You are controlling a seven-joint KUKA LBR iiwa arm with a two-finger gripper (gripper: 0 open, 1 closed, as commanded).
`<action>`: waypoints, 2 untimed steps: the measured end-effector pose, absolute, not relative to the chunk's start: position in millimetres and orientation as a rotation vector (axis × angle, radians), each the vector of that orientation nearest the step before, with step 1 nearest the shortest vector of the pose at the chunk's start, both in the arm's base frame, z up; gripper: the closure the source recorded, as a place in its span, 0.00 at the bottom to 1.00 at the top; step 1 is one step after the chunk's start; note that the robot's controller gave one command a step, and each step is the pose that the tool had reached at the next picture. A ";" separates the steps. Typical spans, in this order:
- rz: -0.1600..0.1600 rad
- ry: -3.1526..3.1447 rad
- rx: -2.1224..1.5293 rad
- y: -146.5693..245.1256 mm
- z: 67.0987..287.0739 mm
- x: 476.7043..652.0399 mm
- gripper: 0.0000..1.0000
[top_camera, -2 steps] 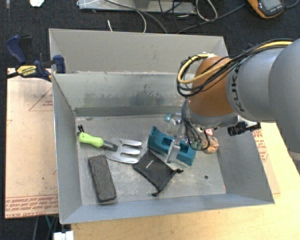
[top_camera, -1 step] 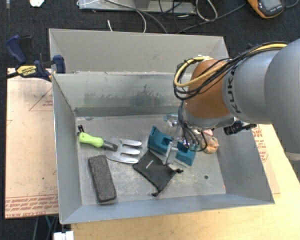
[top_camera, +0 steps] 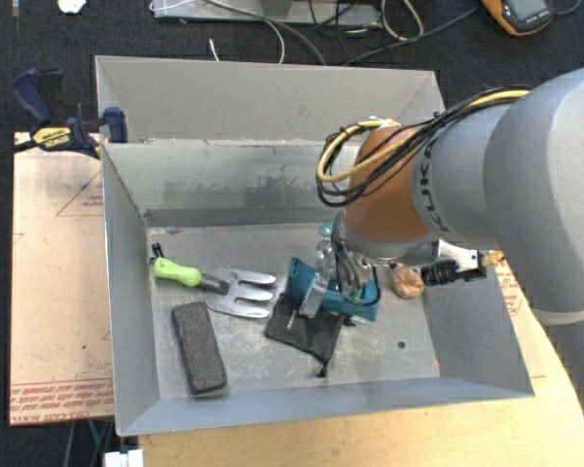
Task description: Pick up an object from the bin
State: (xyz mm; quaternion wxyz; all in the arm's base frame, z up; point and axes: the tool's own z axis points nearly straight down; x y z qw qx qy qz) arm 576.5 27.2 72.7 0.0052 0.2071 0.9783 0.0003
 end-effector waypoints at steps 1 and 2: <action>0.001 3.063 0.648 27.2 72.7 576.5 1.00; -0.002 3.073 0.649 27.4 92.0 573.2 1.00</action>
Offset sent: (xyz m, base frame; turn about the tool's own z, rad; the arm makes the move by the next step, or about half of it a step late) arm 0.0000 0.0000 0.0604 -0.0001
